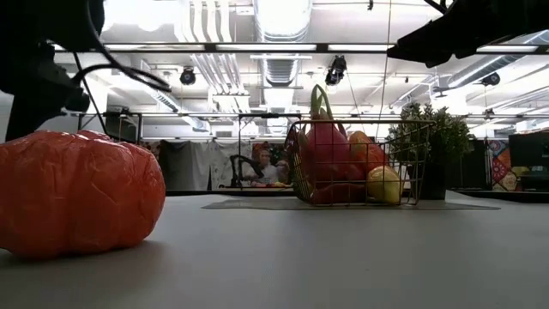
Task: Build produce basket
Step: Put the lime into the wire basket
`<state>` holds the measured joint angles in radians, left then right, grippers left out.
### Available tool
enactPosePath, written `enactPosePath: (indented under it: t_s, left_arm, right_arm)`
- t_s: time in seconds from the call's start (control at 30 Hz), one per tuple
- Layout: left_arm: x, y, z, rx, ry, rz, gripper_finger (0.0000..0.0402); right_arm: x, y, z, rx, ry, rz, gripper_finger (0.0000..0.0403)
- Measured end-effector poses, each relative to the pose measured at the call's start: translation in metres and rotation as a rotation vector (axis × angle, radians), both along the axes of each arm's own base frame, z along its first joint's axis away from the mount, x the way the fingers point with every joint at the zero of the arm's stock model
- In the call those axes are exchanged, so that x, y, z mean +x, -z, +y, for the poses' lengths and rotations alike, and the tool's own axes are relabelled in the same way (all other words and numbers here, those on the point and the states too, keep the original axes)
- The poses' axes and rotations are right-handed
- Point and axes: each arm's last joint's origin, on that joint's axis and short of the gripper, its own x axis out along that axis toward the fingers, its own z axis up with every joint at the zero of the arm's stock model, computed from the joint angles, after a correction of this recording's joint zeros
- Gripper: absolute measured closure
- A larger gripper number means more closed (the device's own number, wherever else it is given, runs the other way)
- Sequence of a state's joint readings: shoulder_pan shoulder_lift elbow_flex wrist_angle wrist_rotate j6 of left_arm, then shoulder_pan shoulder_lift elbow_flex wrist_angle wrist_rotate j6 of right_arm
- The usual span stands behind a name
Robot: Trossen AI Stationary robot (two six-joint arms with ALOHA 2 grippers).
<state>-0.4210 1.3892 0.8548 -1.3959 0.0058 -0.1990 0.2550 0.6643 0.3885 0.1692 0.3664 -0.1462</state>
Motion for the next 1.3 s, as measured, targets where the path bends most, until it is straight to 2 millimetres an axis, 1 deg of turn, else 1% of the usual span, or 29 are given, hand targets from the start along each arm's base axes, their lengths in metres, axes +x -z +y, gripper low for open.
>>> enactPosePath:
  t_s: [0.17,0.3,0.63,0.9,1.03,1.13,1.23,1.3]
  left_arm:
    - [-0.003,0.011,0.002,0.018,0.002,0.025,0.0111]
    - [-0.004,0.018,0.002,0.015,0.006,0.002,0.0111]
    - [-0.002,0.028,0.002,0.029,0.008,0.001,0.0112]
    - [0.002,0.034,0.000,0.057,0.012,0.035,0.0148]
    - [0.007,0.029,-0.001,0.061,0.007,0.004,0.0158]
    - [0.021,0.018,-0.005,0.098,-0.010,-0.133,0.0160]
    - [0.035,0.002,-0.006,0.144,-0.029,-0.259,0.0161]
    - [0.048,-0.011,-0.007,0.151,-0.062,-0.380,0.0161]
  right_arm:
    - [0.000,0.000,0.000,0.000,0.000,0.001,0.0170]
    - [0.000,0.000,0.000,0.000,0.000,0.001,0.0170]
    - [0.000,0.000,0.000,0.006,0.001,0.002,0.0170]
    - [0.000,0.001,0.000,0.006,0.001,0.006,0.0170]
    - [0.000,0.001,0.000,0.006,0.001,0.006,0.0170]
    - [0.000,0.001,0.000,0.006,0.001,0.007,0.0170]
    - [0.000,0.001,0.000,0.006,0.001,0.006,0.0170]
    - [0.000,0.001,0.000,0.005,0.001,0.006,0.0170]
